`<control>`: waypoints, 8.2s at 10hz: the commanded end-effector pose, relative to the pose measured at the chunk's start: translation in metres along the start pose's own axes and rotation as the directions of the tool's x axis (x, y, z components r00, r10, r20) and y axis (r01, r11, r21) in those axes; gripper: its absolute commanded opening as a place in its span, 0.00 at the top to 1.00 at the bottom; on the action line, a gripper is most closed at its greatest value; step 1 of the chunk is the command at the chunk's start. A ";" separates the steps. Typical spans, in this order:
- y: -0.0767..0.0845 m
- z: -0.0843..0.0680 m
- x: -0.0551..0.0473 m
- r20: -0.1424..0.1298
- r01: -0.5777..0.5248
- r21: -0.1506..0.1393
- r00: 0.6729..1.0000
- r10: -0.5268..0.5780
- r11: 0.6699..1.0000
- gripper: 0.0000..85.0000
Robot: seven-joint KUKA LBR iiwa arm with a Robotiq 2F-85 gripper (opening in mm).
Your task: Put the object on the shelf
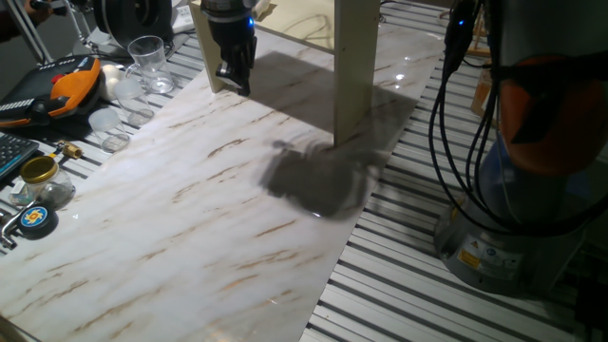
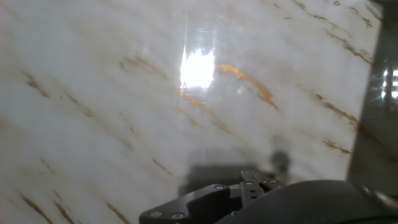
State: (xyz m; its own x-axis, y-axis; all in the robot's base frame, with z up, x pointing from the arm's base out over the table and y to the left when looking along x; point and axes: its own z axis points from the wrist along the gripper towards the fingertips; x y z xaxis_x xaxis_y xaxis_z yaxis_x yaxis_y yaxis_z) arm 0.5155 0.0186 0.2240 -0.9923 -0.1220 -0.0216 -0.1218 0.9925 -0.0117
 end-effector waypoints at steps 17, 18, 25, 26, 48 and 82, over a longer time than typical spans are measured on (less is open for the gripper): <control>-0.001 0.008 -0.002 -0.014 0.003 -0.043 1.000 -0.004 0.999 1.00; -0.001 0.007 -0.002 -0.017 0.007 -0.044 1.000 -0.007 0.999 1.00; 0.000 0.006 -0.003 -0.005 -0.010 -0.030 1.000 0.010 1.000 1.00; 0.001 0.005 -0.003 -0.005 -0.010 -0.024 1.000 0.010 1.000 1.00; 0.006 -0.004 -0.014 0.005 -0.026 -0.001 1.000 0.026 1.000 1.00; -0.011 0.001 -0.016 -0.005 0.005 -0.018 1.000 -0.006 1.000 1.00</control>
State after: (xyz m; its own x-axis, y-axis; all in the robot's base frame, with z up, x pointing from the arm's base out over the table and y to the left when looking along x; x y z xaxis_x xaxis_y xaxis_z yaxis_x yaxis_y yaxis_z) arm 0.5324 0.0100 0.2237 -0.9917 -0.1276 -0.0168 -0.1277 0.9918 0.0053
